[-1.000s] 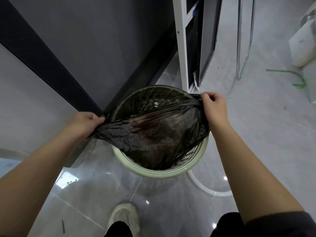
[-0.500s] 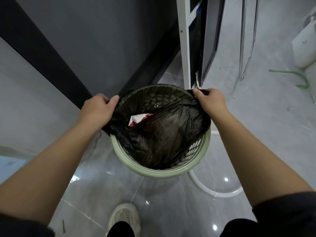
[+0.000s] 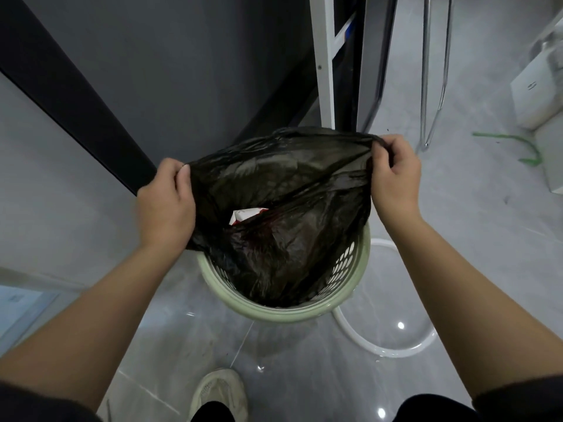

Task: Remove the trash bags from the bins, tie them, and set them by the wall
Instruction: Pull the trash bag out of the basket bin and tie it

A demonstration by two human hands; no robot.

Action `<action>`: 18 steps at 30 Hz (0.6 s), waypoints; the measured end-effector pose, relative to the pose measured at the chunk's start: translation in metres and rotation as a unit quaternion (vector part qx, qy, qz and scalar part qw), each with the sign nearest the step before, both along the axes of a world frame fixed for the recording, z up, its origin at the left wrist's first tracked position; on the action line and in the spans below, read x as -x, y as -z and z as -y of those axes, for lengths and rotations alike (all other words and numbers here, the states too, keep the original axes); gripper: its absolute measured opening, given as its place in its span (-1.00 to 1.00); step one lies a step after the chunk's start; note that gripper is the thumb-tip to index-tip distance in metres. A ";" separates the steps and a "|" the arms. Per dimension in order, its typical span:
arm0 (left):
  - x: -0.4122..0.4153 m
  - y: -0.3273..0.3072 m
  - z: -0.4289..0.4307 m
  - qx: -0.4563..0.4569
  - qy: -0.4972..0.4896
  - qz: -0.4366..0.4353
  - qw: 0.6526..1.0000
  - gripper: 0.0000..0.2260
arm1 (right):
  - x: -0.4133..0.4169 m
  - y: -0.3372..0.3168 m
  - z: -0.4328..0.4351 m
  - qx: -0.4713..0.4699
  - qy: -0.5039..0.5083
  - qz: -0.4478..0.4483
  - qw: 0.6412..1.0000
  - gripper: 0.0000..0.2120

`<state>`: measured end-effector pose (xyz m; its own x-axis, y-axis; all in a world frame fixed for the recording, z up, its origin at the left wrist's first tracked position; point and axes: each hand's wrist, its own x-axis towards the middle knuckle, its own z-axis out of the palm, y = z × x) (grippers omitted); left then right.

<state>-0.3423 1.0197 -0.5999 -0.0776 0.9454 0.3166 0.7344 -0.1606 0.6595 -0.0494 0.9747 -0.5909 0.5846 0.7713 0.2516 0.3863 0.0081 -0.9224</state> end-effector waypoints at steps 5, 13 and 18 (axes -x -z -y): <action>0.016 -0.005 0.013 0.139 0.036 -0.013 0.990 -0.65 | -0.013 0.007 0.032 0.073 -0.070 -0.005 0.995 -0.79; 0.024 -0.027 0.037 0.271 0.194 -0.326 0.885 -0.67 | -0.015 -0.001 0.069 0.220 -0.277 0.063 0.933 -0.89; 0.017 -0.029 0.039 0.186 0.188 -0.169 0.949 -0.84 | 0.022 -0.015 0.067 0.195 -0.290 0.007 0.937 -0.98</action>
